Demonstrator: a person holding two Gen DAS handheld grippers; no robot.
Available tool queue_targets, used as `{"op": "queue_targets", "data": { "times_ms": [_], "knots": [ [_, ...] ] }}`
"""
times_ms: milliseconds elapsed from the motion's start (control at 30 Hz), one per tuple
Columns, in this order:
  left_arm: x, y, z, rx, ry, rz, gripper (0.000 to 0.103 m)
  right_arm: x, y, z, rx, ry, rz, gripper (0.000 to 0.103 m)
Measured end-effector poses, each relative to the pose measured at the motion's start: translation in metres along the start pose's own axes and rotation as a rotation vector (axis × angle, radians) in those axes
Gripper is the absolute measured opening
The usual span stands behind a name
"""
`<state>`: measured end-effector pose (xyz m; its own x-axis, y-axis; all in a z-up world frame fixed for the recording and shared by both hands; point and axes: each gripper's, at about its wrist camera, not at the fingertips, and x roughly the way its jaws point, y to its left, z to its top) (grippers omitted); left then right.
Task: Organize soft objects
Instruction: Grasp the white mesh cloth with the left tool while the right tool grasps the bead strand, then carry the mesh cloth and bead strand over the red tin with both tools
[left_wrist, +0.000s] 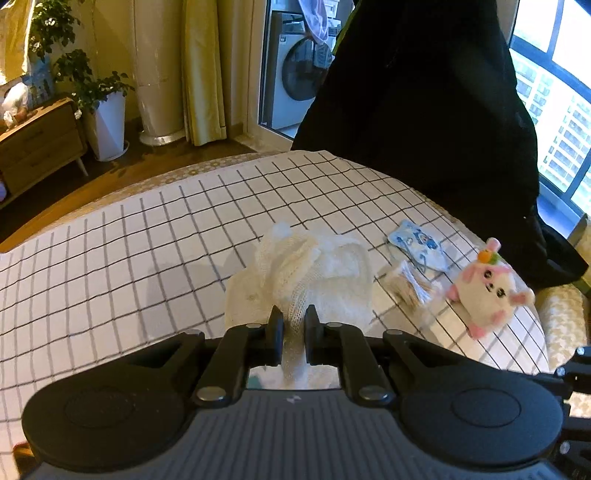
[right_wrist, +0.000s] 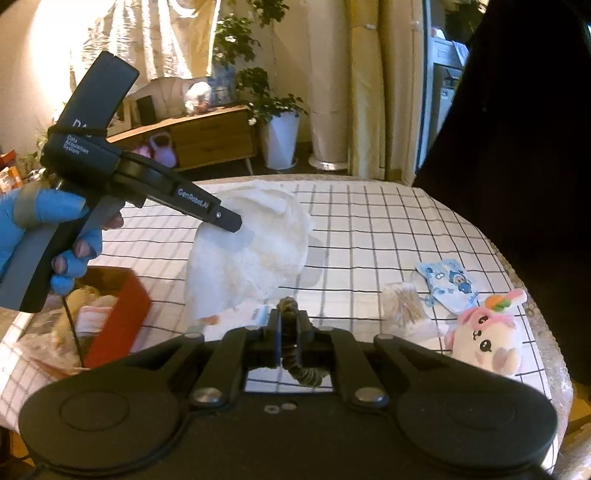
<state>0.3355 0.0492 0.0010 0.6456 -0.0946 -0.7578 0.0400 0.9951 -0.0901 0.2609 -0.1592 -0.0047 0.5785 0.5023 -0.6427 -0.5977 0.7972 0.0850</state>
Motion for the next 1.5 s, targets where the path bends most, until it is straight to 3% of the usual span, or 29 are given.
{"op": "queue_targets", "data": {
  "times_ms": [400, 767, 1167, 1500],
  "knots": [
    [-0.080, 0.026, -0.040, -0.004, -0.031, -0.002, 0.011, -0.034, 0.054, 0.002, -0.040, -0.050, 0.062, 0.007],
    [-0.135, 0.068, -0.069, -0.006, -0.061, 0.049, 0.011, -0.026, 0.109, 0.010, -0.087, -0.061, 0.154, 0.007],
    [-0.130, 0.131, -0.108, -0.057, 0.013, 0.126, 0.011, 0.020, 0.174, 0.008, -0.159, 0.014, 0.251, 0.007],
    [-0.098, 0.160, -0.143, -0.056, 0.112, 0.138, 0.011, 0.059, 0.209, -0.010, -0.213, 0.102, 0.213, 0.007]
  ]
}}
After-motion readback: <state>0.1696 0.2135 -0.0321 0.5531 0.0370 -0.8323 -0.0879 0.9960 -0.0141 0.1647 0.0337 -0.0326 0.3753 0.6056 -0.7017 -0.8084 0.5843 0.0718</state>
